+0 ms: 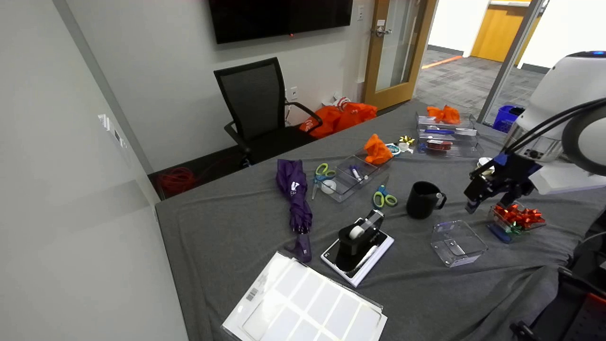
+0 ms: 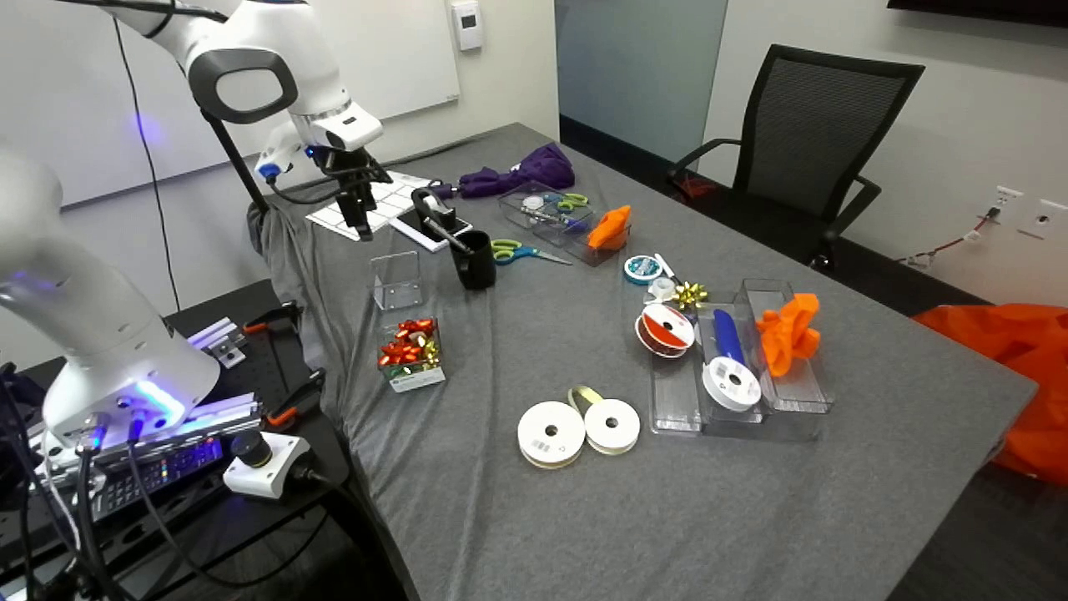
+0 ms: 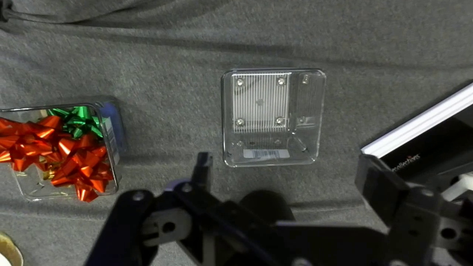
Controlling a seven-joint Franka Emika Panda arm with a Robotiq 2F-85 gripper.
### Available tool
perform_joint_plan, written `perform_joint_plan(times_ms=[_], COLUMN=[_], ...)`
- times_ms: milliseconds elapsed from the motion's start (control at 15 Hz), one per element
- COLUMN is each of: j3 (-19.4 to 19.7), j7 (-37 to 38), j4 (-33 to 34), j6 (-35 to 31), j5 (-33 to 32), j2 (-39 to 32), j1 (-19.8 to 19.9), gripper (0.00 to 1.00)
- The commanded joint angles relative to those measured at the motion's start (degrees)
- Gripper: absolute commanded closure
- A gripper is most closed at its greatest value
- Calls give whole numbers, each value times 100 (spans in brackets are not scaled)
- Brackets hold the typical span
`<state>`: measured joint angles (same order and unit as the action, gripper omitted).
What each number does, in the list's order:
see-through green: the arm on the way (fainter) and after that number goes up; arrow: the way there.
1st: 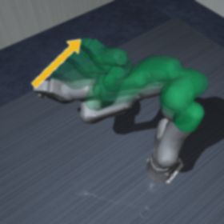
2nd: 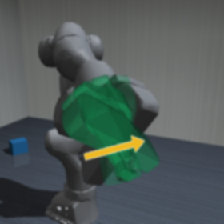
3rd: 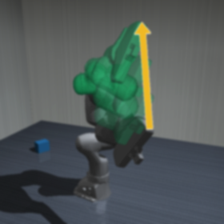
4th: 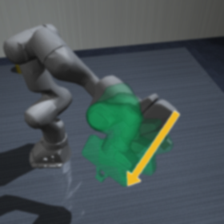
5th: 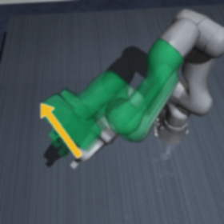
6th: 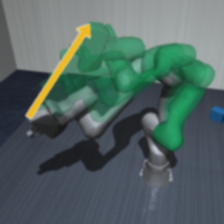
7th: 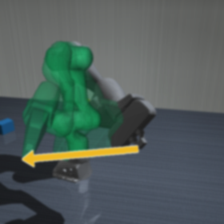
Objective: Move the container to the right
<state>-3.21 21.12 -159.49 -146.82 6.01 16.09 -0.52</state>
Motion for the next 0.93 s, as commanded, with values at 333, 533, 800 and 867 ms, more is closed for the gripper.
perform_joint_plan(times_ms=[333, 533, 800, 867], j3=[-20, -22, -72, -79], j7=[59, 59, 260, 328], j4=[10, 32, 32, 31], j6=[-677, -673, -1055, -1112], j5=[-441, -438, -758, -890], j2=[-674, -658, -967, -1061], j1=[141, 137, 261, 291], gripper=[0, 0, 0, 0])
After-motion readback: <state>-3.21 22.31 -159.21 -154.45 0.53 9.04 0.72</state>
